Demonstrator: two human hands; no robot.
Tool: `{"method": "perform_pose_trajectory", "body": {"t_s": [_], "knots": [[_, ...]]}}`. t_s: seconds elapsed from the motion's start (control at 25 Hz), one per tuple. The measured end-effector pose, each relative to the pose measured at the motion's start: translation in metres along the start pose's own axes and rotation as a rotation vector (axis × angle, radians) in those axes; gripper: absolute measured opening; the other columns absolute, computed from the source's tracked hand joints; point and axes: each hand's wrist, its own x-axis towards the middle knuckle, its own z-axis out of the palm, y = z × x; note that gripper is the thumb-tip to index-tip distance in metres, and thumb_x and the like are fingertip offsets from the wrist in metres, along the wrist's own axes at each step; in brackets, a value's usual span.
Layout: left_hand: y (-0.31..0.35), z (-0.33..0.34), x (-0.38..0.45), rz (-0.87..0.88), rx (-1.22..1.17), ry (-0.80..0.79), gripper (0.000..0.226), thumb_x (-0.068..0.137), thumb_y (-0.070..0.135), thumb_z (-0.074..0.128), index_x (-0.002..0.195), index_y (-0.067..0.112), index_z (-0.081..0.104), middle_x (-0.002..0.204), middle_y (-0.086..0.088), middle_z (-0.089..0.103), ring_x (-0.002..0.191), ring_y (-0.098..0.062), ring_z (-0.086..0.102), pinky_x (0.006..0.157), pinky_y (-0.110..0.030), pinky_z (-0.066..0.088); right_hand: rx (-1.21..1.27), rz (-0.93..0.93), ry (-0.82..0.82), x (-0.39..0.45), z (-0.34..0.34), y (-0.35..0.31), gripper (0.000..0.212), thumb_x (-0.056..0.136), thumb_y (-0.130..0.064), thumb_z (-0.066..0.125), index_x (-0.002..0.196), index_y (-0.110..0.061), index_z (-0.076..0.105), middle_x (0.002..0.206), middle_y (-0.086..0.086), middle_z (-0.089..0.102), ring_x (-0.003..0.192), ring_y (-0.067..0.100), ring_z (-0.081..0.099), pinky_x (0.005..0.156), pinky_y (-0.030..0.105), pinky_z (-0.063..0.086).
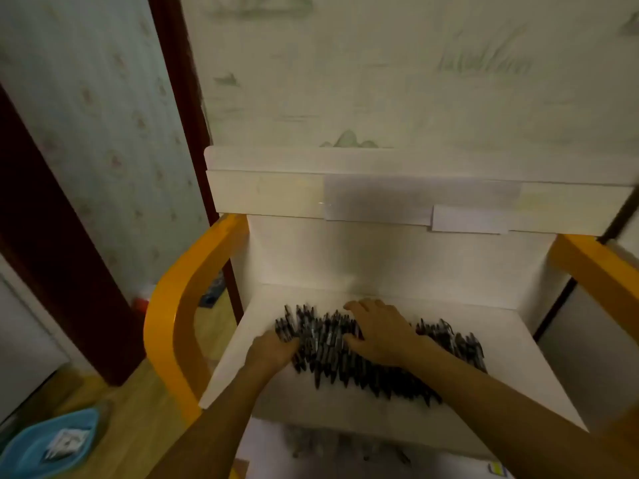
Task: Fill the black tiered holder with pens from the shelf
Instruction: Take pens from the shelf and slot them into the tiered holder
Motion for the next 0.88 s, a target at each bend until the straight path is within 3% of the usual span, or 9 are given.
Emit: {"method": "perform_pose_trajectory", "body": {"t_s": [0.16, 0.32, 0.56, 0.88], "knots": [[0.014, 0.006, 0.017, -0.096, -0.026, 0.033, 0.056, 0.077, 0.064, 0.063, 0.097, 0.012, 0.067, 0.1, -0.01, 0.068, 0.08, -0.019, 0.059, 0.073, -0.028, 0.053, 0.023, -0.024, 0.007, 0.021, 0.006, 0.01, 0.062, 0.095, -0.051, 0.042, 0.148, -0.022, 0.027, 0.148, 0.009, 0.038, 0.134, 0.031, 0.036, 0.111, 0.047, 0.031], [0.033, 0.01, 0.029, -0.154, -0.007, 0.009, 0.07, 0.07, 0.059, 0.073, 0.118, 0.01, 0.061, 0.117, -0.012, 0.062, 0.102, -0.026, 0.061, 0.087, -0.038, 0.055, 0.057, -0.043, 0.02, 0.036, 0.012, 0.015, 0.06, 0.095, -0.05, 0.043, 0.146, -0.022, 0.029, 0.146, 0.007, 0.04, 0.132, 0.028, 0.037, 0.11, 0.045, 0.031], [0.043, 0.017, 0.038, -0.17, -0.053, -0.055, 0.048, 0.072, 0.03, 0.08, 0.109, 0.004, 0.064, 0.103, -0.011, 0.067, 0.09, -0.023, 0.066, 0.078, -0.032, 0.058, 0.094, -0.056, 0.037, 0.043, 0.019, 0.023, 0.059, 0.094, -0.05, 0.042, 0.145, -0.023, 0.032, 0.144, 0.005, 0.042, 0.13, 0.026, 0.038, 0.108, 0.043, 0.033], [0.053, 0.024, 0.04, -0.172, 0.049, -0.056, 0.054, 0.076, 0.032, 0.076, 0.116, 0.004, 0.053, 0.112, -0.011, 0.057, 0.096, -0.023, 0.062, 0.079, -0.03, 0.055, 0.113, -0.063, 0.042, 0.044, 0.014, 0.028, 0.058, 0.094, -0.049, 0.044, 0.144, -0.021, 0.034, 0.142, 0.005, 0.043, 0.131, 0.027, 0.038, 0.108, 0.043, 0.033]]}}
